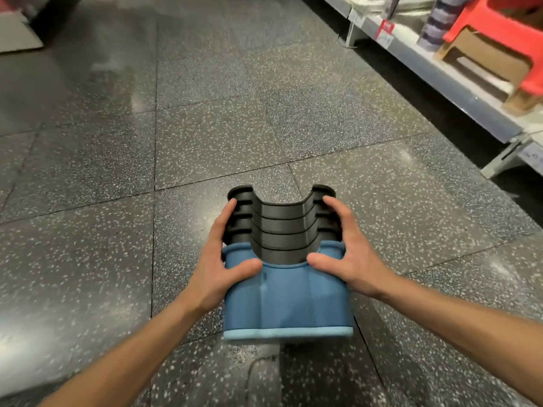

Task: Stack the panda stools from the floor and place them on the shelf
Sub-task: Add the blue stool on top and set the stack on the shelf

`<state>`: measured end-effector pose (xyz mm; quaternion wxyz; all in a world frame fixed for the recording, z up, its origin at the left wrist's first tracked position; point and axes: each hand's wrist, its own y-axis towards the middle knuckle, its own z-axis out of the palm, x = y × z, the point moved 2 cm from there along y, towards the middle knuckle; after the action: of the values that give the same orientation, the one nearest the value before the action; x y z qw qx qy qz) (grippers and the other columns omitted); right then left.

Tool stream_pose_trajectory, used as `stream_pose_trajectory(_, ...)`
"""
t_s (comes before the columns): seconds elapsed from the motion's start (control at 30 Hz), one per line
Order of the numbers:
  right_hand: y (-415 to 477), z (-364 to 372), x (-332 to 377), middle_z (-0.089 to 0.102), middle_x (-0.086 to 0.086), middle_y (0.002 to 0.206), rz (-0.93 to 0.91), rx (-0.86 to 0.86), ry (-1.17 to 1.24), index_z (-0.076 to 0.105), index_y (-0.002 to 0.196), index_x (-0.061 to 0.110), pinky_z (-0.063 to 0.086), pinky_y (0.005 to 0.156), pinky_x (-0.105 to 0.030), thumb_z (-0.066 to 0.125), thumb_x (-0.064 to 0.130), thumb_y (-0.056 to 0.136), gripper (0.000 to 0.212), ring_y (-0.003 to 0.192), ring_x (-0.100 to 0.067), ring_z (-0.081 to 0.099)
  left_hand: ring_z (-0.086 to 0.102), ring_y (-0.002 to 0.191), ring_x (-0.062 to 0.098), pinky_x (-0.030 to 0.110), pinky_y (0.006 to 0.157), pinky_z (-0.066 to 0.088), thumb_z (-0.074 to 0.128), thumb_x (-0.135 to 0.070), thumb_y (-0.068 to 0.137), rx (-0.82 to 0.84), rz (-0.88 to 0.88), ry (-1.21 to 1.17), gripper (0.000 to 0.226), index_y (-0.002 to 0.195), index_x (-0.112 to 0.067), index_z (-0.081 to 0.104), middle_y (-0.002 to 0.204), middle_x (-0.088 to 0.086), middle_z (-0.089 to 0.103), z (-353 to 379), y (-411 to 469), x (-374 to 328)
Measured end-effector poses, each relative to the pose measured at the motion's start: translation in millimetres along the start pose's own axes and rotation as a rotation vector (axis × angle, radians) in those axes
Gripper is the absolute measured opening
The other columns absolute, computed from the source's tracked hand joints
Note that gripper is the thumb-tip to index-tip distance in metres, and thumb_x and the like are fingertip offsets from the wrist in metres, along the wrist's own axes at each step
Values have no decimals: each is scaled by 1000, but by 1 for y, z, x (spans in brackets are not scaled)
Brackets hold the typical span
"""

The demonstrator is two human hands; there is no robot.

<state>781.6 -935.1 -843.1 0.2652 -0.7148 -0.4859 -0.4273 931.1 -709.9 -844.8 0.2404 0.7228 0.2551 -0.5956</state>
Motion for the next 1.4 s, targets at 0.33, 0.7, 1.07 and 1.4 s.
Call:
stream_pose_trajectory(0.33,-91,-70,-2,42,13,146,7,-215,18,22,155,62,33,104,-18,72,61,73,96,133,14,40,54,144,11,27,116,46,83,-39,72,79,61,5,109,164,-29,25,162,-3,49,93,-11,-58)
stream_pose_trajectory(0.7,-254,-315,43,43,20,151,28,-693,-157,28,152,63,37,112,-30,70,58,75,88,140,4,41,49,145,-3,11,110,42,79,-36,75,448,416,-146,102,162,-34,26,158,-31,47,327,37,-220)
stream_pose_trajectory(1.07,-425,-435,15,57,29,145,62,-1088,-129,42,147,59,42,104,-10,70,47,72,81,134,4,53,47,147,2,22,118,39,78,-37,73,843,503,-177,109,166,-27,24,166,-5,40,551,25,-302)
stream_pose_trajectory(1.4,-476,-535,-38,65,25,132,183,-1256,-84,51,136,65,43,102,-31,68,49,69,70,122,2,60,55,140,0,19,108,47,78,-34,78,934,510,-163,105,168,-28,24,155,-23,51,687,47,-329)
